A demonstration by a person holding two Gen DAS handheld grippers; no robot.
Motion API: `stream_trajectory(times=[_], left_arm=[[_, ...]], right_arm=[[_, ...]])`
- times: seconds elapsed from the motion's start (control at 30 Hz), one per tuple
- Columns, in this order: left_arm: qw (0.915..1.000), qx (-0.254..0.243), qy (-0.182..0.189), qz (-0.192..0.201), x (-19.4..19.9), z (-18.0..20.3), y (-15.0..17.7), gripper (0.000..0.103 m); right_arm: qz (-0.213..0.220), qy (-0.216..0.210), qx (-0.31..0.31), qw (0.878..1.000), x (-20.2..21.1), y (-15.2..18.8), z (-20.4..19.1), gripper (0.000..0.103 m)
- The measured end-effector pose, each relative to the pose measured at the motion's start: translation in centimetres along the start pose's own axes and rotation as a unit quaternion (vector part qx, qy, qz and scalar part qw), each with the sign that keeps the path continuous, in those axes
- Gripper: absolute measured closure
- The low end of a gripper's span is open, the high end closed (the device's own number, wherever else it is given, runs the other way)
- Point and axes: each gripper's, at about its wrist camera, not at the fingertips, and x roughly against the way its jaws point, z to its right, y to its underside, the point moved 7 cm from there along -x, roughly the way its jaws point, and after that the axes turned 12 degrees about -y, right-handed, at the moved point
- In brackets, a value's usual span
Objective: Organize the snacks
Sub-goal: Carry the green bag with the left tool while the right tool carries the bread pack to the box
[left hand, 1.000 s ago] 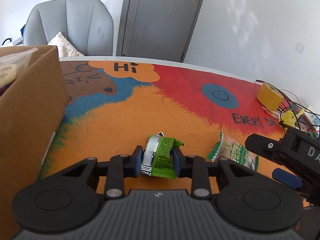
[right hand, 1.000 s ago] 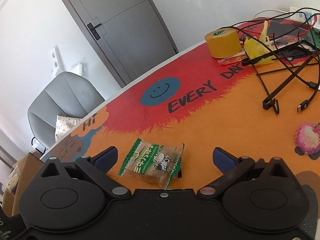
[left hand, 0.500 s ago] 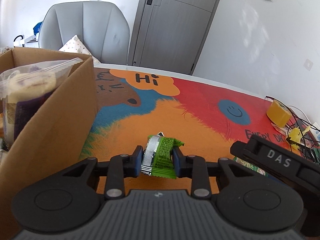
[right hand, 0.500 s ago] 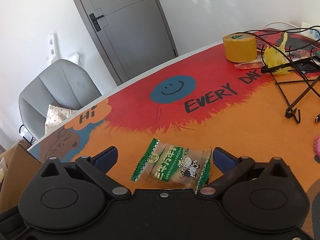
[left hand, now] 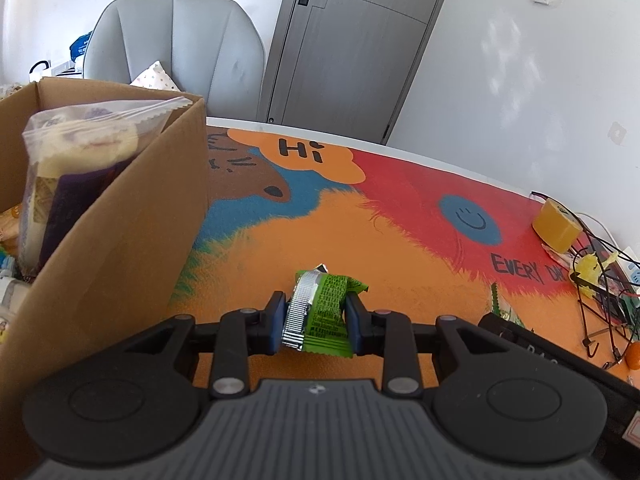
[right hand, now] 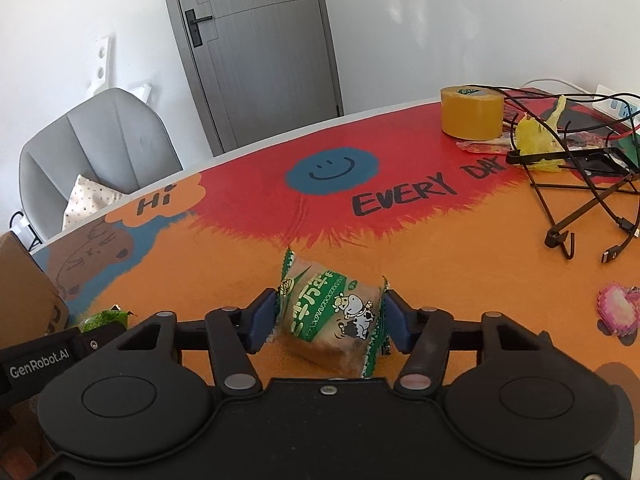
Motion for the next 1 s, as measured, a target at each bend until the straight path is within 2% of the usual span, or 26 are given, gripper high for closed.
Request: stream_trajectory(times=[0.1,0.6,1.0], left_arm=[[1.0,-0.002,0.006,0.003,0.7,0.1,0.2,0.073],[0.999,-0.006,0.02,0.039,5.6,-0.9,1.0,0.073],[0.9961,0.001,0.035,0.08,10.3,-2.6,0.6,0.073]], right_arm=[[0.008,-0.01,-0.01,1.0,0.9,0.3,0.2,0.051],[0.053,-0.039,-0.03,0.997,6.1,1.2,-0.1,0.052],[0.086,-0.066,-0.025,0.994,10.0,1.3,-2.2,0.052]])
